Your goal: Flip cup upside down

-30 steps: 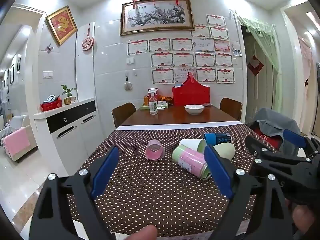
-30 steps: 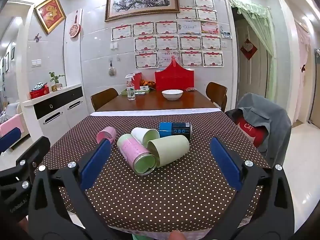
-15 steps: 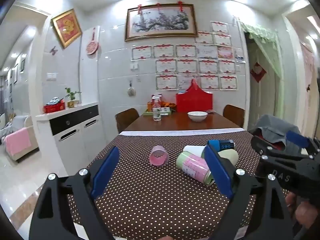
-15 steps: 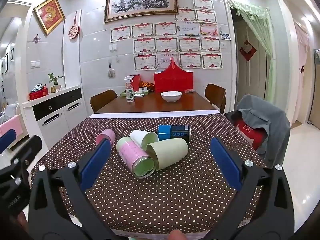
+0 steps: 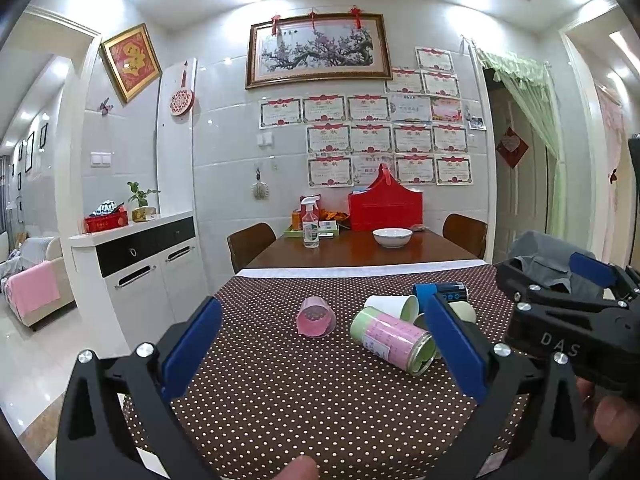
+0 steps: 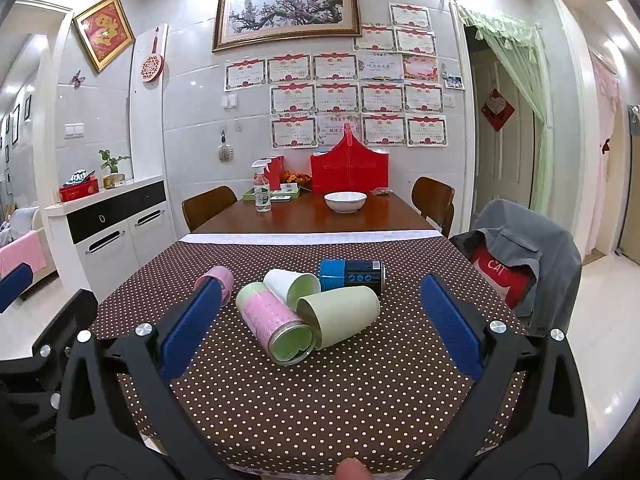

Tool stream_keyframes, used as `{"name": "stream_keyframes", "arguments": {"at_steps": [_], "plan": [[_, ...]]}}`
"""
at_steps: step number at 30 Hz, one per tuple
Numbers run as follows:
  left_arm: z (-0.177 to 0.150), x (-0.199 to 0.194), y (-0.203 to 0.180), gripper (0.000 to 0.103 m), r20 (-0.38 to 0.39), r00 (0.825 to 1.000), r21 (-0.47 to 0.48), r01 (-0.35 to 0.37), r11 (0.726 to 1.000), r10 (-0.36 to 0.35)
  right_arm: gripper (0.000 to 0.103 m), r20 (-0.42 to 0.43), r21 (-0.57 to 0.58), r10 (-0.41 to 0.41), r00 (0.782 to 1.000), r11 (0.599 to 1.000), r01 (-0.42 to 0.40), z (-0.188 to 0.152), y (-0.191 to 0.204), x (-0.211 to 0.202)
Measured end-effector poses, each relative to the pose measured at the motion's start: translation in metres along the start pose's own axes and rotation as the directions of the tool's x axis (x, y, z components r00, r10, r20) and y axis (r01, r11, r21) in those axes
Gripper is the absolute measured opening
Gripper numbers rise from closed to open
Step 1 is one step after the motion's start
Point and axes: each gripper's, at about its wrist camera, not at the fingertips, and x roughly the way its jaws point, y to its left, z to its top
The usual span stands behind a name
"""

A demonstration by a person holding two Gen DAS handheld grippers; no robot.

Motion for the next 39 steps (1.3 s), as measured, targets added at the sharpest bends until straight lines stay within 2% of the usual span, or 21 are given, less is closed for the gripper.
{"name": "stream_keyframes", "arguments": {"at_steps": [14, 22, 39], "plan": [[0.006, 0.006, -0.001, 0.099, -0.012, 1.000, -0.011, -0.007, 1.000, 0.007, 0.097, 0.028, 0.039, 0.036, 0.999, 0.999, -0.037, 0.005, -0.009, 0.001], [0.009, 0.008, -0.002, 0.099, -0.012, 1.000, -0.020, -0.005, 1.000, 0.004, 0.097, 0.037, 0.017, -0.008, 0.999, 1.000, 0.008, 0.011, -0.012, 0.002], [0.013, 0.012, -0.006, 0.099, -0.017, 1.000, -0.009, 0.002, 1.000, -0.003, 0.097, 0.028, -0.001, 0.002, 1.000, 1.000, -0.002, 0.011, -0.012, 0.012]]}}
